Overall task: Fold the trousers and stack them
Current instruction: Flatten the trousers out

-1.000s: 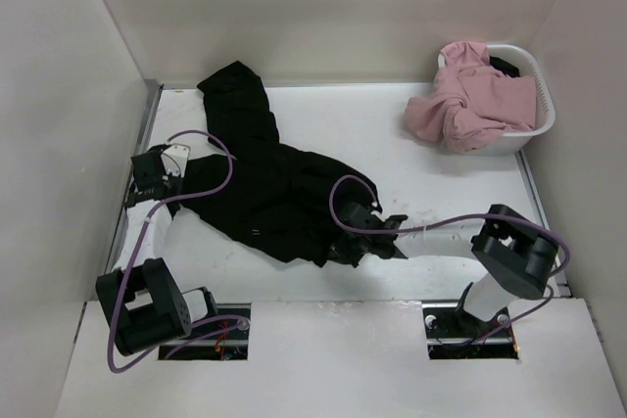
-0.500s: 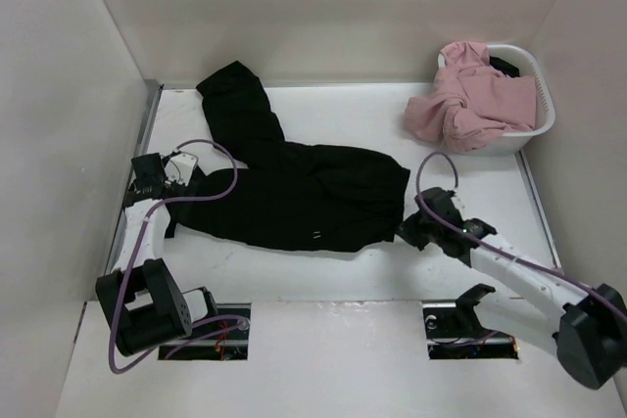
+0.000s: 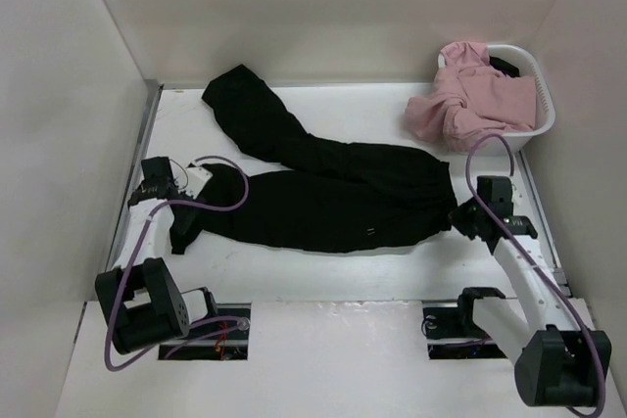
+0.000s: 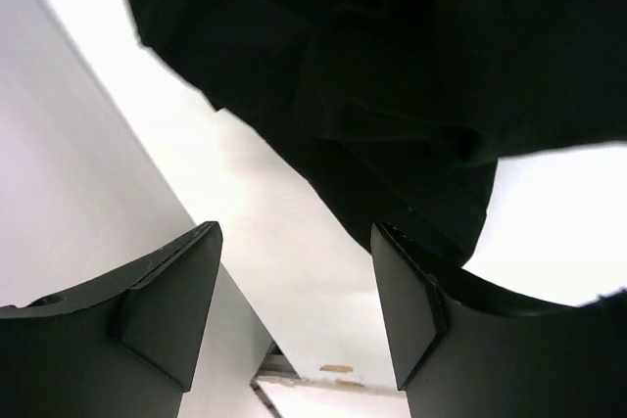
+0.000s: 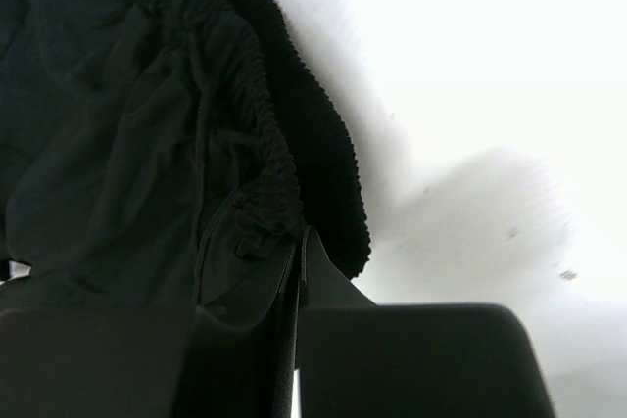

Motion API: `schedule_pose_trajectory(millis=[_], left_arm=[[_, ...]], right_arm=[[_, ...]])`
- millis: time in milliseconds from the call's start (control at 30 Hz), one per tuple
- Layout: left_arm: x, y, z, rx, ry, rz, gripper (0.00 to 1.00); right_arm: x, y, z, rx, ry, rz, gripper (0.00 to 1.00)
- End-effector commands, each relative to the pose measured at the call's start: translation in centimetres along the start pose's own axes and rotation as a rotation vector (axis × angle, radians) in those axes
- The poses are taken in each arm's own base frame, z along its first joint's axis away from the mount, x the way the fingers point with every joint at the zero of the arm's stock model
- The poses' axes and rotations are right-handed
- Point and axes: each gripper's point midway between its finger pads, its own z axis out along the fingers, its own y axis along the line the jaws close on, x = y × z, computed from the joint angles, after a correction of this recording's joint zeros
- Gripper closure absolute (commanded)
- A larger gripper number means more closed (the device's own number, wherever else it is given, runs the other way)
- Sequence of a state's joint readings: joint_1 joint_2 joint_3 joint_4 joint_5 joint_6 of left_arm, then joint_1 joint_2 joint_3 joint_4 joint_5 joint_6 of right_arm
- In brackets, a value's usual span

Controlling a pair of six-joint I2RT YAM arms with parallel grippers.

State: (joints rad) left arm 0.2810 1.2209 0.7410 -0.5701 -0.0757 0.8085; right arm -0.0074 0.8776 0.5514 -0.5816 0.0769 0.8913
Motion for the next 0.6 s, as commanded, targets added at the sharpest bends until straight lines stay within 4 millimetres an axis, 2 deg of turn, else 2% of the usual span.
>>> schedule_pose_trajectory(millis=[0, 100, 200, 267, 367, 467, 567], left_arm=[[0.3, -1.3, -0.4, 0.070, 0.023, 0.125, 0.39], [-0.1, -1.3, 0.6, 0.078, 0.027, 0.164, 0.42], [-1.7, 1.3, 1.3, -0.007, -0.011, 0.132, 0.39], [-2.5, 2.2, 1.6, -0.029, -0.035, 0.116, 0.38], [-3.9, 1.5, 1.2, 0.005, -0.094, 0.146, 0.38], [-6.4, 0.0, -0.8, 0.066, -0.237, 0.193, 0.32], [-8.2, -2.1, -2.7, 0.206, -0.335, 0.172, 0.28]], right_arm=[[-3.1, 1.0, -0.7, -0.019, -0.061, -0.080, 1.00], [-5.3, 0.9, -1.0, -0.004, -0.098, -0.072, 1.00], [-7.0, 1.7, -1.8, 0.000, -0.138, -0.089, 1.00], [-7.9, 1.9, -2.2, -0.002, -0.159, -0.070, 1.00], [-8.8, 2.2, -2.6, -0.022, -0.172, -0.034, 1.00], [-9.2, 2.5, -2.9, -0.039, -0.179, -0.019, 1.00], [-9.2, 2.4, -2.9, -0.041, -0.184, -0.024, 1.00]])
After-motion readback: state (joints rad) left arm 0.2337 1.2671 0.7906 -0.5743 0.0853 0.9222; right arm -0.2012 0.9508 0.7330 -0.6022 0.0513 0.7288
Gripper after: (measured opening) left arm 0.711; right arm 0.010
